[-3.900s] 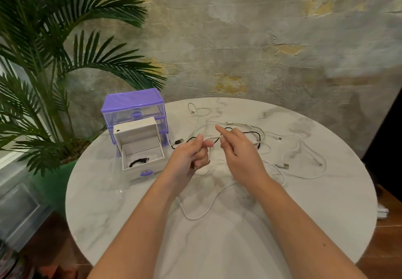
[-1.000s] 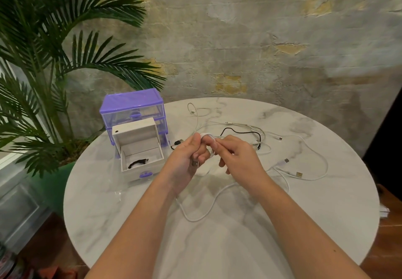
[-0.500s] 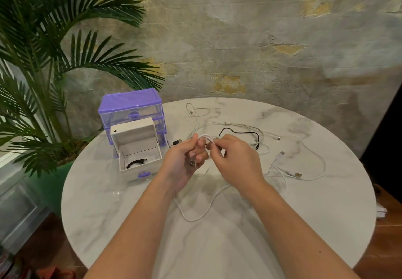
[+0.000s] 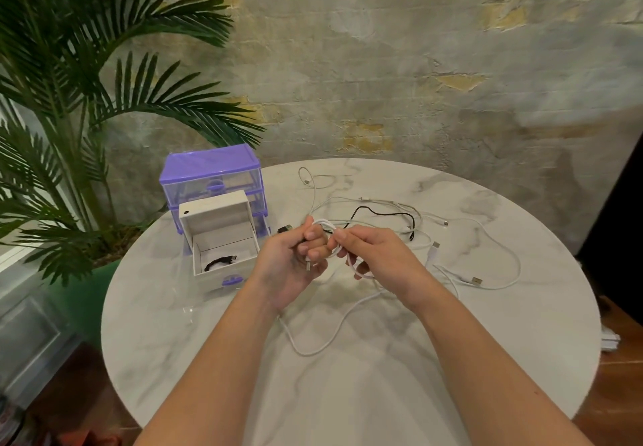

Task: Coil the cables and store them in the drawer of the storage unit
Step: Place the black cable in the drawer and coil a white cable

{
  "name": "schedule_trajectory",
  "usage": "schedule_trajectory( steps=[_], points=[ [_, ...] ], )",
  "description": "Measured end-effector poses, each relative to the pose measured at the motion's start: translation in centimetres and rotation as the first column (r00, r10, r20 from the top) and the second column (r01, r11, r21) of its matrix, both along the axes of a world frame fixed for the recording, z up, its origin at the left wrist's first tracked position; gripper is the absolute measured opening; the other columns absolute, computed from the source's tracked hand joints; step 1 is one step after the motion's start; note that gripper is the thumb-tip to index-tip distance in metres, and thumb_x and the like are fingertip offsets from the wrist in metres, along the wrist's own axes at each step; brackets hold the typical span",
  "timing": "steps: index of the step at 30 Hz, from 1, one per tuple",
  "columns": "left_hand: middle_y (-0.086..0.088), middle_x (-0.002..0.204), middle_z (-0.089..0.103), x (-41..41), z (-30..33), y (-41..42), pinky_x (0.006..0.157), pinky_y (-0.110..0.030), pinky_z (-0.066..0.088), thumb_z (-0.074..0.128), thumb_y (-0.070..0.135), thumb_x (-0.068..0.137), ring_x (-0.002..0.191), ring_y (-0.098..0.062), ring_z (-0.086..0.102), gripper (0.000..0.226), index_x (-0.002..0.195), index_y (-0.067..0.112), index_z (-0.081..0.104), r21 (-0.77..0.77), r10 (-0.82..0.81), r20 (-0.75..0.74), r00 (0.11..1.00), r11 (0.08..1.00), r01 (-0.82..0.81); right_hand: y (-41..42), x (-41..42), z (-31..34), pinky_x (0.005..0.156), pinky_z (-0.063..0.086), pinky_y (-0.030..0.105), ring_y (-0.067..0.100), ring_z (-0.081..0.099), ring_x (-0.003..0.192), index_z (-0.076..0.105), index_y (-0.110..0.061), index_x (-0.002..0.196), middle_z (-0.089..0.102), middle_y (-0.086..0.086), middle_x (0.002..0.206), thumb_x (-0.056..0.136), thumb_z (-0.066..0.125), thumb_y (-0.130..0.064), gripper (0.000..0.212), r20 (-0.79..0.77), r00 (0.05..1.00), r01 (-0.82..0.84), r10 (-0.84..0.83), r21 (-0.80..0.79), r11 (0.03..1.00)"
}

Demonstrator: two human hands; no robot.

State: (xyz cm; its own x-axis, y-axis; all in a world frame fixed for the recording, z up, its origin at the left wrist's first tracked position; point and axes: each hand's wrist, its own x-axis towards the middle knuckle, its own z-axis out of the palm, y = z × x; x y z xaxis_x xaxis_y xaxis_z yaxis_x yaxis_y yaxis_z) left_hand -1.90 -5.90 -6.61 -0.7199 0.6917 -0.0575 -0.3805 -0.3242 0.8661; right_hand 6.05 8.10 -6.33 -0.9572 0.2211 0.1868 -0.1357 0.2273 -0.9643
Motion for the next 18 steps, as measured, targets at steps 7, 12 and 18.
schedule_trajectory(
  steps=[7, 12, 18],
  points=[
    [0.003, 0.064, 0.051, 0.5, 0.2, 0.5, 0.066, -0.023, 0.034, 0.045, 0.035, 0.098, 0.068, -0.008, 0.054, 0.036, 0.067, 0.016, 0.047, -0.045, 0.005, -0.1, 0.995, 0.999, -0.009, 0.0, -0.6, -1.0, 0.072, 0.046, 0.036, 0.014, 0.059, 0.075, 0.077, -0.02, 0.082, 0.064, 0.001, 0.077, 0.094, 0.062, -0.023, 0.02, -0.245, 0.935, 0.323, -0.254, 0.304, 0.896],
    [0.006, 0.078, 0.053, 0.7, 0.4, 0.5, 0.07, -0.024, 0.033, 0.047, 0.043, 0.094, 0.072, -0.004, 0.048, 0.034, 0.068, 0.022, 0.05, -0.156, 0.053, -0.251, 0.967, 0.983, -0.095, -0.3, -0.6, -1.3, 0.066, 0.045, 0.035, 0.013, 0.056, 0.075, 0.076, -0.031, 0.091, 0.06, -0.003, 0.079, 0.096, 0.058, -0.033, 0.02, -0.315, 0.891, 0.439, -0.327, 0.412, 0.798],
    [0.006, 0.069, 0.037, 1.2, 0.3, 1.0, 0.068, -0.024, 0.034, 0.045, 0.051, 0.097, 0.064, -0.009, 0.036, 0.04, 0.072, 0.027, 0.067, -0.332, 0.099, -0.391, 0.915, 0.912, -0.24, 0.2, -0.6, -1.4, 0.063, 0.037, 0.027, 0.006, 0.05, 0.074, 0.076, -0.035, 0.095, 0.053, -0.01, 0.077, 0.096, 0.056, -0.034, 0.02, -0.264, 0.89, 0.454, -0.372, 0.437, 0.776]
  ],
)
